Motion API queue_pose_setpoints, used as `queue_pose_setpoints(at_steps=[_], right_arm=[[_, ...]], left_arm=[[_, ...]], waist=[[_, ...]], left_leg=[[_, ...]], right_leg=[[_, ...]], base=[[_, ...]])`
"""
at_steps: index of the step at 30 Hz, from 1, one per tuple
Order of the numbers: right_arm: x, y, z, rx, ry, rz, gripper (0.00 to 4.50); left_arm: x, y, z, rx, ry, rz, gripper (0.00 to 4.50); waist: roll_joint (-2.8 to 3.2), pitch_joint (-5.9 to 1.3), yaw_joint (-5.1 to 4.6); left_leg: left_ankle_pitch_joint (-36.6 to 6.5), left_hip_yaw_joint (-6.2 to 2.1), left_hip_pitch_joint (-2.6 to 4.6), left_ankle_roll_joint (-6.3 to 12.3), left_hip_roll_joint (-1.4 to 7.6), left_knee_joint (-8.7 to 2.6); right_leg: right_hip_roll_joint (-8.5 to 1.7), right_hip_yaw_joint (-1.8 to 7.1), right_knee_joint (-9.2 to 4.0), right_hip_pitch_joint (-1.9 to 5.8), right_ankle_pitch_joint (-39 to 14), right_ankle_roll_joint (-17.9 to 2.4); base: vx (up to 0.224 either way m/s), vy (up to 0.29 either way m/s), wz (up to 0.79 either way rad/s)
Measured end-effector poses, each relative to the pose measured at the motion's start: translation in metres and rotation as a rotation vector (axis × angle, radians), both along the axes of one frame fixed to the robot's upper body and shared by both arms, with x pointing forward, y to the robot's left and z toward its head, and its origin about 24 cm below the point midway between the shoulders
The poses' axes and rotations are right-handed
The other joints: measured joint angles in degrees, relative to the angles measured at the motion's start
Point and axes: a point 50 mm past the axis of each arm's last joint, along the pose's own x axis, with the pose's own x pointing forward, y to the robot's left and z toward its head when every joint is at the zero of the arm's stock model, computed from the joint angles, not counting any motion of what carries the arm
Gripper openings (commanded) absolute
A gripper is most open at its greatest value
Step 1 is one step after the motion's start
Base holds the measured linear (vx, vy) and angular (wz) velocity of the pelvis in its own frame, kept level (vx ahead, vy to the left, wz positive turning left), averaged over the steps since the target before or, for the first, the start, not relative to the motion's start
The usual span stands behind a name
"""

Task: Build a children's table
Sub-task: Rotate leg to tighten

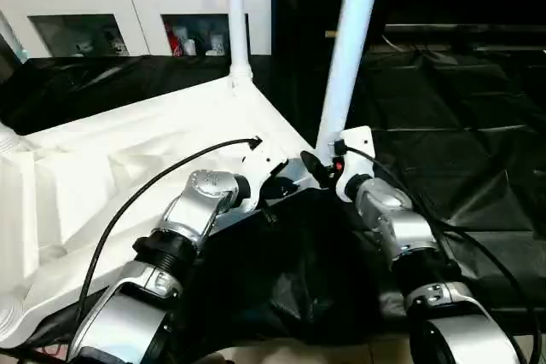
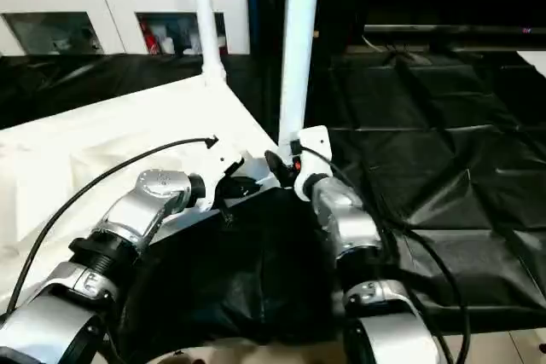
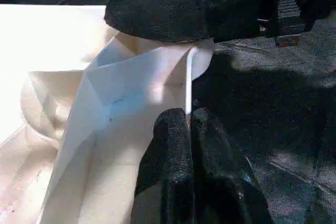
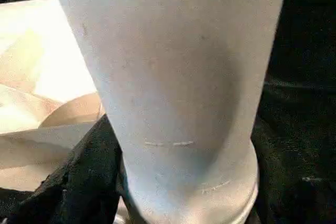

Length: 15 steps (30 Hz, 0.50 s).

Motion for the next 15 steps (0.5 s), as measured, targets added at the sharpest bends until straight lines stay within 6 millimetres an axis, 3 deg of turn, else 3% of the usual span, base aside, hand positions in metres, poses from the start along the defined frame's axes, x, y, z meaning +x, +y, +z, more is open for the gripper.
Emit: queue_pose_setpoints(at_steps=[6, 15], right_arm=[[-0.005, -0.005, 0.003, 0.012, -0.015, 0.145, 4.03], [-0.021, -0.026, 0.007, -0.061, -0.012, 0.457, 4.03]], left_arm=[[-0.003, 0.009, 0.002, 0.000, -0.001, -0.042, 0.00], [-0.013, 0.026, 0.002, -0.006, 0.022, -0.170, 0.00]], waist=[[0.03, 0.02, -0.20], [0.03, 0.03, 0.13]], left_leg=[[0.00, 0.00, -0.03, 0.00, 0.05, -0.09], [0.11, 0.01, -0.19, 0.25, 0.04, -0.02]], right_leg=[[0.05, -0.02, -0.07, -0.05, 0.00, 0.00], [0.02, -0.07, -0.22, -0.04, 0.00, 0.00]], base=[[0.000, 0.000, 0.00], [0.000, 0.000, 0.00]])
